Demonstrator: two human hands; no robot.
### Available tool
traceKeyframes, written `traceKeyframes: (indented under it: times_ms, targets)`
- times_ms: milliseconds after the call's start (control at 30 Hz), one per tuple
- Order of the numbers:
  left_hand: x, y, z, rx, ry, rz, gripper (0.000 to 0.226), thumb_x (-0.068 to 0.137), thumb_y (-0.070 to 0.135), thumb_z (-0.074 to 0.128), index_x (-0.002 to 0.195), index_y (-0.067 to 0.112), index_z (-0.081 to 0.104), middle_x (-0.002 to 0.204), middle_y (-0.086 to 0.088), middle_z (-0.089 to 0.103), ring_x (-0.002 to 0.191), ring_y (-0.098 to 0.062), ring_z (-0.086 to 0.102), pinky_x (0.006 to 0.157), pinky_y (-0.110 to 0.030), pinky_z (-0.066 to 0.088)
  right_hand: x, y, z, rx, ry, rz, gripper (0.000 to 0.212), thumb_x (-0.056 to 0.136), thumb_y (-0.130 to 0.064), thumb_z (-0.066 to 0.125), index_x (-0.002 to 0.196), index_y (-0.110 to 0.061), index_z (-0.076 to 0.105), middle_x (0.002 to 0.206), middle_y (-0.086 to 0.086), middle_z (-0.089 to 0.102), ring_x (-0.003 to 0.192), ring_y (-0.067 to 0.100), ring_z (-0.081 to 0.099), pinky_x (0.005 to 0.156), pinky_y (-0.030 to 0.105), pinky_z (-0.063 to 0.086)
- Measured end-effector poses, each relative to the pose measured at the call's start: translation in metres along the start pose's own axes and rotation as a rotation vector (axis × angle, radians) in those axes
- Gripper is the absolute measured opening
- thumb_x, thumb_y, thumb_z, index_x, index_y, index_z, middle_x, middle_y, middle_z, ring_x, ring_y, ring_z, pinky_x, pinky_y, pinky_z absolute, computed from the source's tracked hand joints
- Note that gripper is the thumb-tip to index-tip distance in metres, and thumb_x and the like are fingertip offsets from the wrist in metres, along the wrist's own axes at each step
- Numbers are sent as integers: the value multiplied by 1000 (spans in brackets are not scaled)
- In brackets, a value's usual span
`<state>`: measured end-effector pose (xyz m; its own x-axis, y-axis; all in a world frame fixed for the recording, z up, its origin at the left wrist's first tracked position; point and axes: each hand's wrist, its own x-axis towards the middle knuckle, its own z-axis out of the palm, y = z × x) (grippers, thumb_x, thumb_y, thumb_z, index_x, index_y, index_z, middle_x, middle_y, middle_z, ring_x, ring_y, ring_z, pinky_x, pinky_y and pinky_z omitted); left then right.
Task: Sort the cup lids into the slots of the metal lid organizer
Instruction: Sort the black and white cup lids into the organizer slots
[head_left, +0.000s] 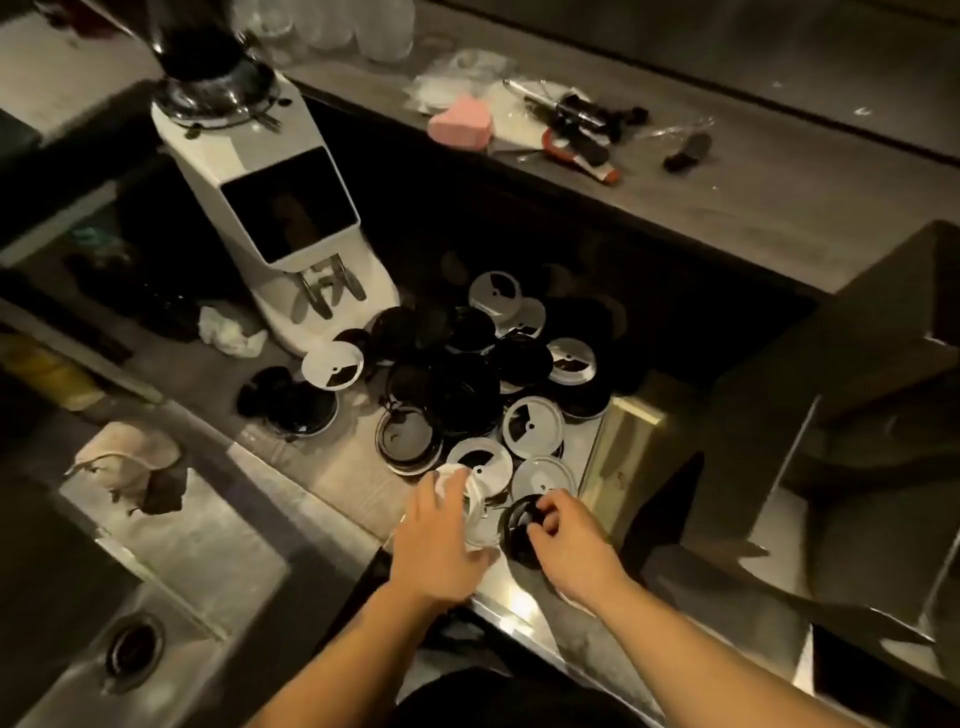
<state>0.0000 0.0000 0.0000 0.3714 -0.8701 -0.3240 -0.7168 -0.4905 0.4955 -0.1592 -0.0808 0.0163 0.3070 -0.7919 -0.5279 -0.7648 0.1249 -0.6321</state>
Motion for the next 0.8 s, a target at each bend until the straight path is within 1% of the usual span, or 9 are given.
traceKeyframes:
  times_ms: [67,133,233,300,433,500,600,733,800]
  targets:
    - [13,-4,11,103,-29,10,100,74,60,74,150,35,13,161,-7,12,148,-31,16,114,-45,33,14,-14,-1,-220,61,-26,25,94,-25,60,114,-36,51,118,-8,56,111,15,57,96,37,51]
    - [23,-9,20,127,-12,16,95,76,57,75,148,35,16,162,-9,10,148,-32,10,113,-46,34,24,-27,-1,-371,105,-101,40,95,-23,56,132,-35,47,137,-7,45,131,18,43,104,34,43]
    - [41,-18,26,190,72,105,81,78,48,77,141,28,31,155,-15,28,141,-35,27,102,-46,44,37,-38,11,-515,1,-163,57,90,-17,59,141,-37,44,148,-2,33,139,24,26,114,38,32]
    - [49,-20,22,201,98,152,73,80,48,75,138,26,37,148,-9,37,132,-31,36,95,-38,47,44,-40,17,-591,-67,-151,49,86,-18,64,132,-35,54,152,-1,27,139,27,24,113,40,31]
    - [54,-17,-1,-69,110,154,68,79,48,72,135,27,39,135,4,41,126,-19,35,100,-25,34,46,-44,16,-418,59,-181,22,95,-25,57,114,-25,68,136,-4,45,118,12,43,97,22,36]
    - [48,-11,-21,-289,169,142,68,77,44,75,133,29,40,129,9,41,118,-11,42,98,-24,39,38,-50,10,-235,128,-194,13,95,-22,60,106,-20,68,122,-8,49,105,5,49,84,11,36]
    - [31,3,-52,-696,209,22,62,79,34,80,128,41,43,126,12,42,113,-5,51,96,-29,47,17,-69,-9,60,182,-185,6,97,-19,60,95,-22,65,102,-9,58,92,4,56,80,15,43]
    - [10,33,-94,-1257,39,-53,64,67,25,77,125,44,55,126,-10,60,112,-36,63,96,-58,52,-33,-103,-48,383,190,-158,19,95,-16,63,77,-21,62,71,-5,63,68,1,60,64,16,47]
    - [1,53,-112,-1412,-75,-19,59,70,15,70,123,39,58,117,-8,70,107,-35,68,94,-60,52,-60,-114,-68,513,180,-191,16,94,-11,63,78,-15,64,72,-6,69,70,5,67,67,19,52]
